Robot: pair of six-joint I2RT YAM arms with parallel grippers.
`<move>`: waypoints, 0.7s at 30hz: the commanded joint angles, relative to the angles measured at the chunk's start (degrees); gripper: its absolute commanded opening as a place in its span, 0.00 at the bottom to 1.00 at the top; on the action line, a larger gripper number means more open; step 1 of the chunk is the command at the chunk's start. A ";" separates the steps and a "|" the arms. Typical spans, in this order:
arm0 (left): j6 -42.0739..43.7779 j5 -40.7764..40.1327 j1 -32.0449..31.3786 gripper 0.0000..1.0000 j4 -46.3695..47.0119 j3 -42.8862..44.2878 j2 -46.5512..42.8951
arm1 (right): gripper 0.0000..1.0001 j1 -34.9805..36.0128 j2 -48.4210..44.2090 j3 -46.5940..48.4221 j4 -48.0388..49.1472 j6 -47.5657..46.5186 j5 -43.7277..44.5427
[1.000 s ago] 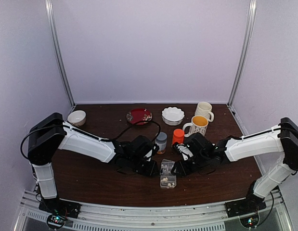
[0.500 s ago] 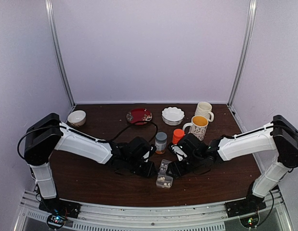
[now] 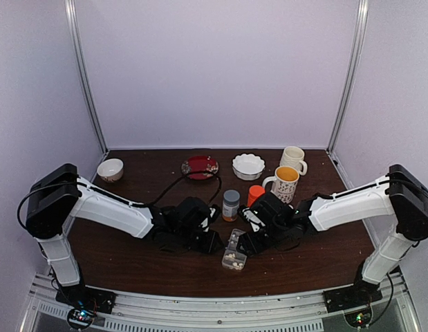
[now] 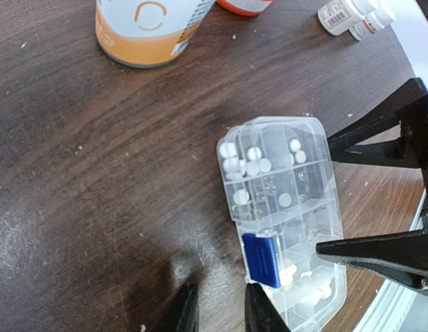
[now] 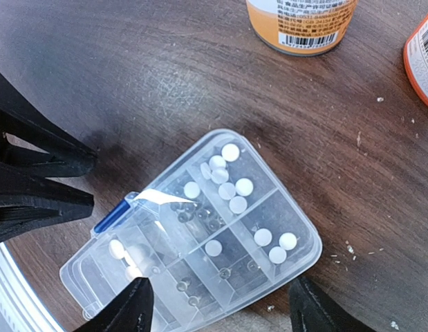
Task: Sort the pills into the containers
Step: Close the lid of the pill container.
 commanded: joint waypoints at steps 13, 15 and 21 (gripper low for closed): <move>-0.20 3.60 -0.51 0.19 2.74 0.26 0.19 | 0.73 0.35 -4.70 -2.40 1.34 0.72 1.25; -0.29 3.64 -0.49 0.18 2.50 -0.02 0.08 | 0.73 0.35 -5.40 -2.79 1.44 0.74 1.34; -0.74 3.63 -0.82 0.17 2.65 -0.97 -0.40 | 0.74 0.35 -5.79 -3.35 2.13 1.00 1.28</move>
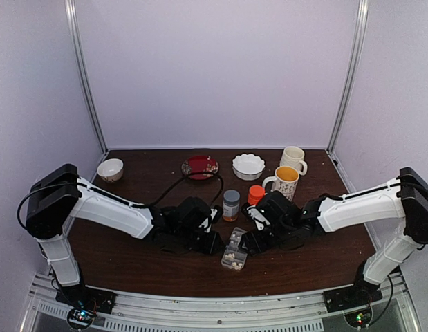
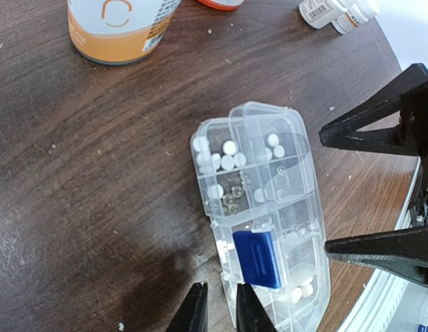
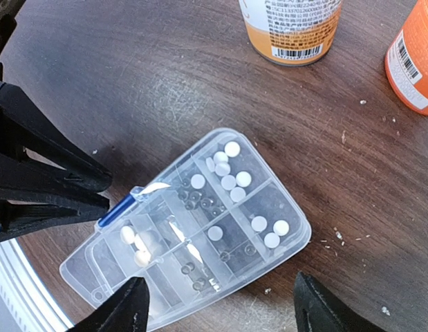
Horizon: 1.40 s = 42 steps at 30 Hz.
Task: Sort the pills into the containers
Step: Close the lid of the pill container.
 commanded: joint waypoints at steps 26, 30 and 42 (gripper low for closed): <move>1.06 -0.44 -1.42 0.21 4.07 0.41 -0.08 | 0.78 0.33 0.27 -0.61 1.93 0.75 0.90; 1.02 -2.33 -1.38 0.21 4.31 0.23 -0.23 | 0.78 0.28 0.51 -0.18 1.61 0.57 0.89; 0.80 -5.79 -1.44 0.21 3.14 -0.29 -1.40 | 0.77 0.26 1.51 0.93 0.59 -0.13 1.37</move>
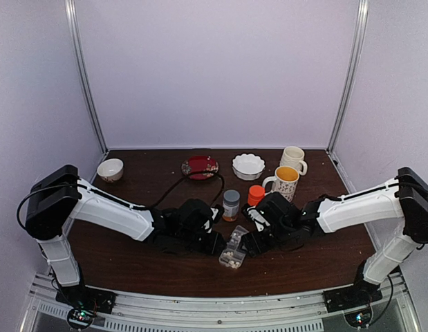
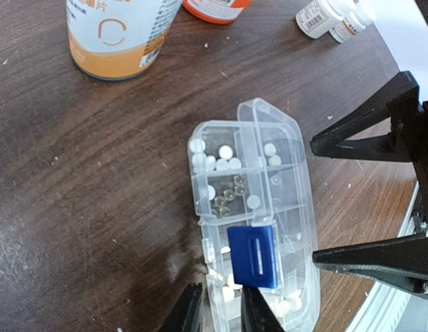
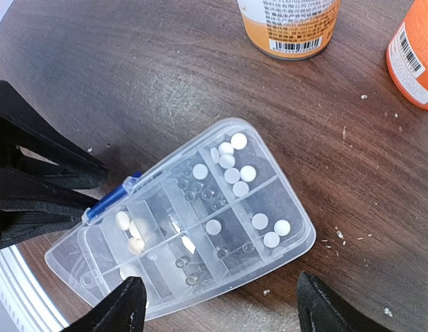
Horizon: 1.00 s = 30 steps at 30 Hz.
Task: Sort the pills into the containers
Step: Close the lid of the pill container.
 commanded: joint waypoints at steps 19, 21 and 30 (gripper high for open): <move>1.10 -6.06 -0.22 0.21 0.45 0.34 -1.68 | 0.71 0.35 -3.34 2.65 -4.75 -0.71 6.48; 1.11 -6.02 -0.20 0.21 0.51 0.43 -1.68 | 0.66 0.35 -4.49 2.12 -5.13 -0.90 6.31; 1.19 -5.76 -0.21 0.21 0.55 0.77 -1.11 | 0.15 0.91 -4.31 1.62 1.87 -1.58 -2.72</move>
